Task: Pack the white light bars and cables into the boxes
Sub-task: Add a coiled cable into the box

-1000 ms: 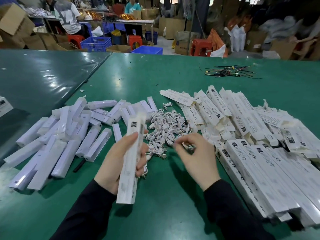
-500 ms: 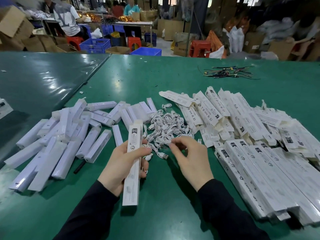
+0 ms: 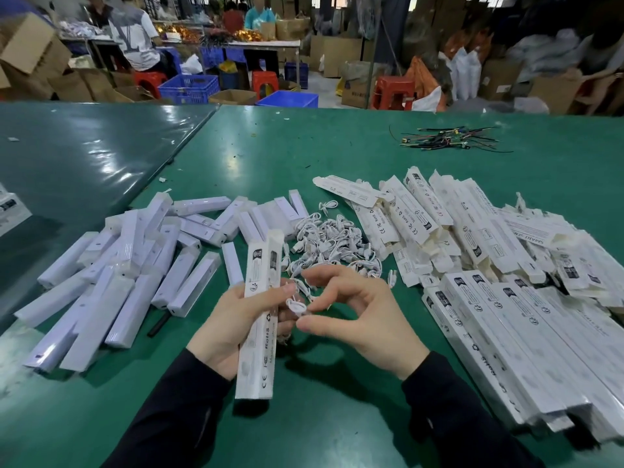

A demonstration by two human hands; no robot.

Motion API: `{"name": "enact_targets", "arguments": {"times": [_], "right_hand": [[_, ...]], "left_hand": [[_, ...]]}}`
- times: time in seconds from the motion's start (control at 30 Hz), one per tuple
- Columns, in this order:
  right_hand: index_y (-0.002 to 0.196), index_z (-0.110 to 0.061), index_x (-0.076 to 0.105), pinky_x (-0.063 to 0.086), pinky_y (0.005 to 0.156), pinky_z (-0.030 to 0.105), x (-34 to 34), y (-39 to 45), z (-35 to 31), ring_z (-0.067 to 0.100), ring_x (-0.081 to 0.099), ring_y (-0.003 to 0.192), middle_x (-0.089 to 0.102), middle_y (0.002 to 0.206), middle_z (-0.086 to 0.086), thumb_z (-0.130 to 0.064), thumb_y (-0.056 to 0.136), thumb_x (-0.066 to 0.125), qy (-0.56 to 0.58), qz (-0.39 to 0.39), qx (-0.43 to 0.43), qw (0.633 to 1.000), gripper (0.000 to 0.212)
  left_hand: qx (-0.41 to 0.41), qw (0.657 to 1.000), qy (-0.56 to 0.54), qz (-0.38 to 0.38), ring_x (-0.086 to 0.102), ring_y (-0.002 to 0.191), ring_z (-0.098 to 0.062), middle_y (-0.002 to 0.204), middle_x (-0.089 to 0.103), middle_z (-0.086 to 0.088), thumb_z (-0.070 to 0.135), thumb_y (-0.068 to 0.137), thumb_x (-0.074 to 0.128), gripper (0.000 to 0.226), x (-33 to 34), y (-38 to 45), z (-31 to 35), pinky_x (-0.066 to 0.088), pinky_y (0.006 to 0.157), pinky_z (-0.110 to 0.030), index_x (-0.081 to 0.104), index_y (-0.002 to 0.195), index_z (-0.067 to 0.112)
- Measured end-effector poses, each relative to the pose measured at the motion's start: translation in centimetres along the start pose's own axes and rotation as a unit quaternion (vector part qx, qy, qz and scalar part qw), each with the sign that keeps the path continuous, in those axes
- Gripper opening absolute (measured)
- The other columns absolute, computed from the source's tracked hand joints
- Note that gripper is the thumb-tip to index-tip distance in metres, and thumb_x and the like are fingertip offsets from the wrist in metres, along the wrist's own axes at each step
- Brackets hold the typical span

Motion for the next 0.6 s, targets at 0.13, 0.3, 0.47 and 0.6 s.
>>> {"name": "enact_targets", "arguments": {"times": [0.13, 0.3, 0.47, 0.6], "right_hand": [[0.112, -0.013, 0.059, 0.046, 0.104, 0.042, 1.7, -0.2, 0.3, 0.019, 0.062, 0.117, 0.065, 0.126, 0.004, -0.001, 0.062, 0.083, 0.077, -0.096, 0.057, 0.991, 0.057], [0.121, -0.026, 0.063, 0.046, 0.097, 0.031, 2.1, -0.4, 0.3, 0.008, 0.059, 0.115, 0.067, 0.118, -0.006, -0.020, 0.062, 0.085, -0.017, -0.098, 0.059, 0.993, 0.063], [0.120, -0.028, 0.065, 0.044, 0.092, 0.020, 2.2, -0.6, 0.3, 0.006, 0.059, 0.106, 0.062, 0.113, -0.009, -0.031, 0.060, 0.089, -0.070, -0.042, 0.039, 0.996, 0.064], [0.110, -0.023, 0.069, 0.043, 0.070, 0.020, 2.1, -0.4, 0.2, 0.006, 0.058, 0.086, 0.067, 0.102, 0.002, -0.021, 0.063, 0.089, -0.022, -0.033, 0.047, 0.998, 0.051]], "left_hand": [[-0.051, 0.996, 0.011, -0.068, 0.061, 0.049, -0.016, 0.066, 0.065, -0.011, 0.007, 0.070, 0.080, 0.033, 1.2, -0.6, -0.9, 0.048, 0.040, -0.020, 0.065, 0.099, 0.002], [-0.064, 0.995, -0.030, -0.076, 0.059, 0.054, -0.015, 0.067, 0.064, -0.008, 0.013, 0.071, 0.067, 0.030, 1.5, -0.6, -1.4, 0.043, 0.046, -0.022, 0.064, 0.100, 0.008], [-0.084, 0.992, -0.060, -0.066, 0.057, 0.095, -0.038, 0.105, 0.059, -0.026, 0.011, 0.061, 0.074, 0.046, 1.7, -0.5, -2.2, 0.049, 0.076, -0.044, 0.068, 0.105, 0.001], [-0.088, 0.991, -0.070, -0.071, 0.068, 0.067, -0.026, 0.087, 0.069, -0.018, 0.009, 0.061, 0.073, 0.026, 1.8, -0.6, -2.0, 0.055, 0.057, -0.033, 0.074, 0.087, 0.003]]}}
Point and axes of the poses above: each hand's wrist, its own y-axis towards the middle knuckle, its own x-axis out of the palm, z = x × y, the point moved 10 cm from there along y, towards the middle knuckle
